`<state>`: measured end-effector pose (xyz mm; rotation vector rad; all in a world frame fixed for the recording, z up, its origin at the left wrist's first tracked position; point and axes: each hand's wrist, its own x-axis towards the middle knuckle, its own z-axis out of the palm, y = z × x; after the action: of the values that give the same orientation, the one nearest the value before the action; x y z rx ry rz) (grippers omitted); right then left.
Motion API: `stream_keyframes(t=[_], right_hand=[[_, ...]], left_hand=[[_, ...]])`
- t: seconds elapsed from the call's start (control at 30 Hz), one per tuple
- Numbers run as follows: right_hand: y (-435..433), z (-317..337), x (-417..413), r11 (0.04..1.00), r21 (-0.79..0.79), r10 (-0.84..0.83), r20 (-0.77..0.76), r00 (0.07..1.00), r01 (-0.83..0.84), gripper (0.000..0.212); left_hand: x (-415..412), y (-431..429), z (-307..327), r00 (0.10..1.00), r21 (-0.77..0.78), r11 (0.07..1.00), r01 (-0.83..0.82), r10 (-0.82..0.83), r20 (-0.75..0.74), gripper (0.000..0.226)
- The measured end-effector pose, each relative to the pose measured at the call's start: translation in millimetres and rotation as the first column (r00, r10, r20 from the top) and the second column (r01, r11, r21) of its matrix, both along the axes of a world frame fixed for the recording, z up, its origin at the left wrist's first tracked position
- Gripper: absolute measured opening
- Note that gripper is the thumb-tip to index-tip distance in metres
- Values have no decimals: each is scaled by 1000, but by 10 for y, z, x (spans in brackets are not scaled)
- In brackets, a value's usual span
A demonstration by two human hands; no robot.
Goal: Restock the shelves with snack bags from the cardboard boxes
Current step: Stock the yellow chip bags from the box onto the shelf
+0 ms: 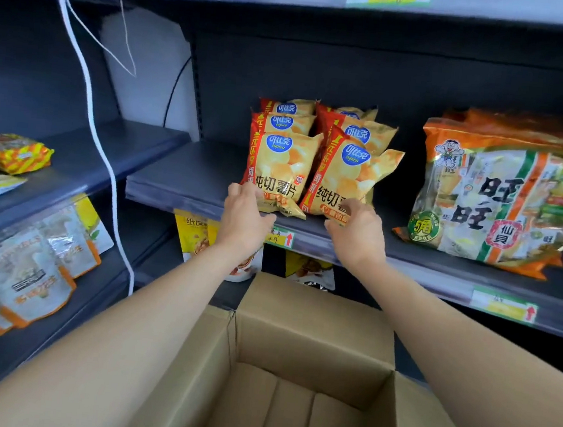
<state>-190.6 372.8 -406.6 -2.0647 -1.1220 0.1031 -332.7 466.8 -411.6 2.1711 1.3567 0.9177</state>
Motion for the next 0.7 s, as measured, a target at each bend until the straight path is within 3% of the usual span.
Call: stream_keyframes(t=[0.23, 0.43, 0.53, 0.7], right_hand=[[136, 217, 454, 991, 41, 127, -62, 990, -125, 48], [154, 270, 794, 971, 9, 238, -65, 969, -238, 50], [191, 221, 880, 975, 5, 223, -81, 971, -224, 46], [351, 20, 752, 993, 30, 110, 18, 994, -110, 56]], left_hand=[[360, 106, 399, 988, 15, 990, -141, 142, -66, 49], [944, 127, 530, 953, -52, 964, -262, 249, -172, 72], [974, 212, 454, 924, -86, 945, -317, 287, -254, 86], [820, 505, 235, 929, -132, 931, -339, 310, -200, 107]])
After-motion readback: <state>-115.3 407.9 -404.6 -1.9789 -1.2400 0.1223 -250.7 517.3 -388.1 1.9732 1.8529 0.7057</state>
